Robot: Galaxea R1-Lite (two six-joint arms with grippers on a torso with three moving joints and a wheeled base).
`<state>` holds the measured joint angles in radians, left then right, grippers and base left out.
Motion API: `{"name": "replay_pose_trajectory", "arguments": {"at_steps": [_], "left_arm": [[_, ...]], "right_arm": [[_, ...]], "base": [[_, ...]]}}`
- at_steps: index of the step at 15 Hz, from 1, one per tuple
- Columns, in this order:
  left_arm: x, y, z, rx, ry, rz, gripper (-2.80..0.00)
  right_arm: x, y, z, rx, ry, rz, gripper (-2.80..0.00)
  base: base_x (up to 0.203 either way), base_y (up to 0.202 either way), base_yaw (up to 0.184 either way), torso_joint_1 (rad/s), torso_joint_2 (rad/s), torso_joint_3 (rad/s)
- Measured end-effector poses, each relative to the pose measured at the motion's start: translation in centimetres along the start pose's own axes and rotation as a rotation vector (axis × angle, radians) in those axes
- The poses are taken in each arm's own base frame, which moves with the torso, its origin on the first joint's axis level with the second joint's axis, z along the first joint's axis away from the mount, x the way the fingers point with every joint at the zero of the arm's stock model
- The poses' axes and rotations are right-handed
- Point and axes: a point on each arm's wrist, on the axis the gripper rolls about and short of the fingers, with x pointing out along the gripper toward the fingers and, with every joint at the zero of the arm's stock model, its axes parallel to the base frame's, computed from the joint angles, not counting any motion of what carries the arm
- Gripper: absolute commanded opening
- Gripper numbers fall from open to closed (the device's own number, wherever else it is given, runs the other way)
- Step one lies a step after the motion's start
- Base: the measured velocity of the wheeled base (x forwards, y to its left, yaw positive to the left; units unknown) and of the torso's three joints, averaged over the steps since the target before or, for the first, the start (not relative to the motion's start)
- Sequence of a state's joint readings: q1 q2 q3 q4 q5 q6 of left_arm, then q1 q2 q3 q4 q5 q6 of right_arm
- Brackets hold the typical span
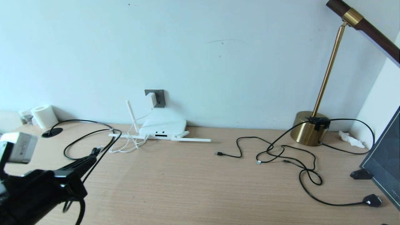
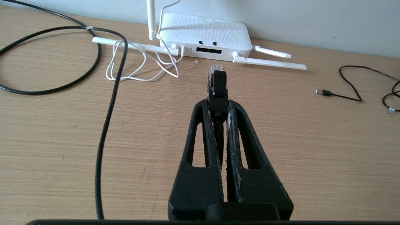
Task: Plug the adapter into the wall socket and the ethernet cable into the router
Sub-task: Align cable and router interface
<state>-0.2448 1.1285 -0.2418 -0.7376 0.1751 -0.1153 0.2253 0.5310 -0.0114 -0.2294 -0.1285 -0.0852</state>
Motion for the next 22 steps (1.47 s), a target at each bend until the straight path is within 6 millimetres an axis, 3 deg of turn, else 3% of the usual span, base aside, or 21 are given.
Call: {"name": "replay_pose_trajectory", "arguments": {"at_steps": [3,7,11,15,18,22], "left_arm": [[-0.8,0.2,-0.5,0.000,0.002,-0.010,-2.80],[-0.8,-0.1,-0.6,-0.012,0.021,-0.102,-2.80],[-0.6,-0.2,0.1,-0.024,0.000,-0.094,-2.80],[-0.5,-0.1,0.1,-0.044,0.000,-0.064,-2.80],[0.3,-0.1,-0.4,-0.042,0.036,-0.058,-2.80],[2.6,-0.3,-1.3,-0.027,0.102,-0.017,-2.80]], "right_arm": [[-2.0,-0.1,-1.6,-0.088,0.019,-0.017,-2.80],[-2.4,-0.1,-2.1,-0.113,0.092,-0.141,-2.80],[-3.9,0.1,-2.6,-0.102,-0.073,-0.217,-2.80],[-4.7,0.3,-3.0,0.021,-0.230,-0.218,-2.80],[-4.3,0.7,-3.8,0.006,-0.243,-0.083,-2.80],[-4.2,0.7,-4.0,0.035,-0.251,-0.078,-2.80]], "base": [[0.000,0.000,0.000,0.000,0.00,0.000],[0.000,0.000,0.000,0.000,0.00,0.000],[0.000,0.000,0.000,0.000,0.00,0.000],[0.000,0.000,0.000,0.000,0.00,0.000],[0.000,0.000,0.000,0.000,0.00,0.000],[0.000,0.000,0.000,0.000,0.00,0.000]]}}
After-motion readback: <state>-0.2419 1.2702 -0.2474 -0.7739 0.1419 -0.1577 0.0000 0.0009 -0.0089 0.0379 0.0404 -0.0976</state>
